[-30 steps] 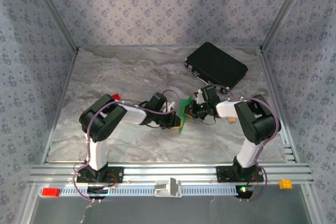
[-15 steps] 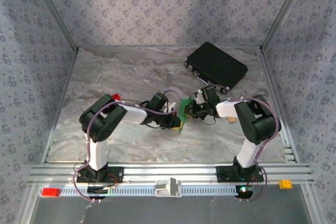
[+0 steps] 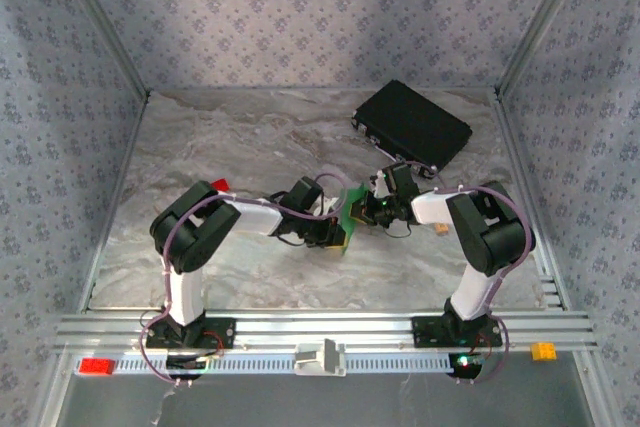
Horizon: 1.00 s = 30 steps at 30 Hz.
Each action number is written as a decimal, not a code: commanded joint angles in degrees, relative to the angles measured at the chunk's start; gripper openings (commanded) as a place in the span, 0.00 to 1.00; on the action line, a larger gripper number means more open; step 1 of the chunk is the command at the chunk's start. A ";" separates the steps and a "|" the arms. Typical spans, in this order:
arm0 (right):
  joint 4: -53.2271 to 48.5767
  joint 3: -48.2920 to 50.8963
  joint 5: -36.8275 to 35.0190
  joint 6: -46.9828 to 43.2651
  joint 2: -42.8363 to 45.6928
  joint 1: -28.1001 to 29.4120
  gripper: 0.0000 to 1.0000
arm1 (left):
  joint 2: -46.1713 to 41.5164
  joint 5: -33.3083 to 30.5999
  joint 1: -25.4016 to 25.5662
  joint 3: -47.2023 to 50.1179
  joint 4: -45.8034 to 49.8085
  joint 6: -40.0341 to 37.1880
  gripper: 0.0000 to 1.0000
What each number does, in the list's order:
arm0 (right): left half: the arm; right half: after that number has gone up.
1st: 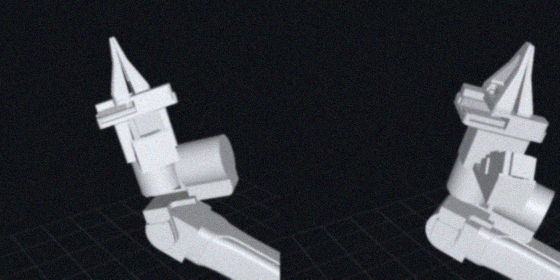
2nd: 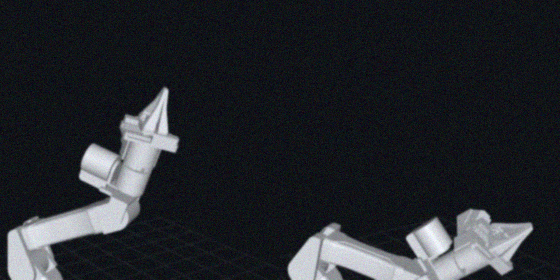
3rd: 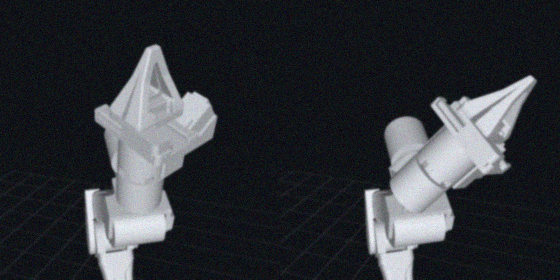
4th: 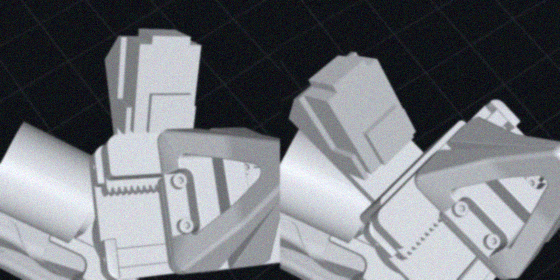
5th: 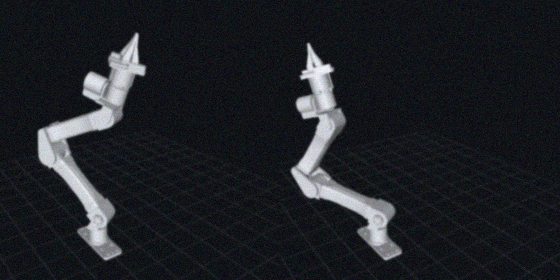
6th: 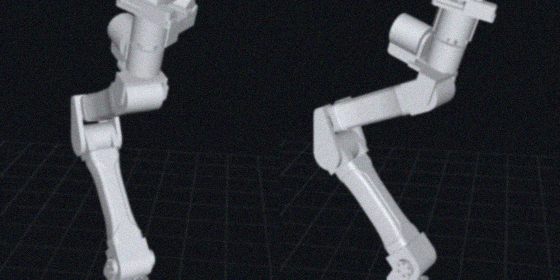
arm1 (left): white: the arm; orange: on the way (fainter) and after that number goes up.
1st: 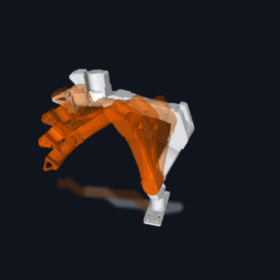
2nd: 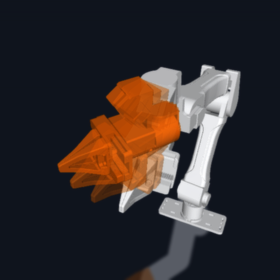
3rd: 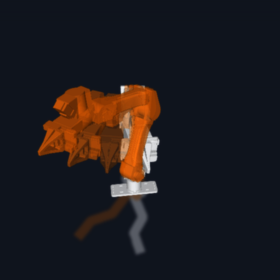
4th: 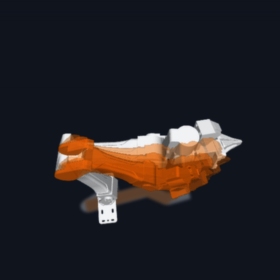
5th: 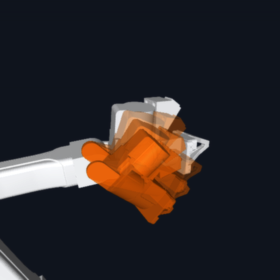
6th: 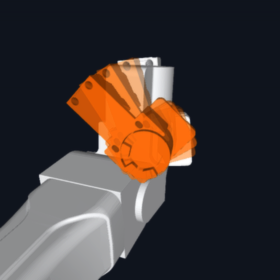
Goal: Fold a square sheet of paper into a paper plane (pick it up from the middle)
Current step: Fold the wing for the fifth time at the center of the table.
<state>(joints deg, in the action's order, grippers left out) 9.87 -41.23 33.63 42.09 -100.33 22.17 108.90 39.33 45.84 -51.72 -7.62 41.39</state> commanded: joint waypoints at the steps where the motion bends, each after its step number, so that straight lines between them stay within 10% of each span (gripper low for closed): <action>1: -6.97 1.90 -7.44 -1.08 -1.88 -0.02 0.08 | -0.25 0.73 1.93 1.85 12.69 -2.54 0.09; 30: -6.99 1.68 -7.80 -1.13 -2.24 0.27 0.08 | -0.87 -1.56 3.17 1.96 17.45 -3.63 0.10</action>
<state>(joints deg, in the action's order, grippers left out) 9.82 -41.23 33.19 42.11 -100.27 22.44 107.85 36.91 47.07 -52.38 -2.70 38.57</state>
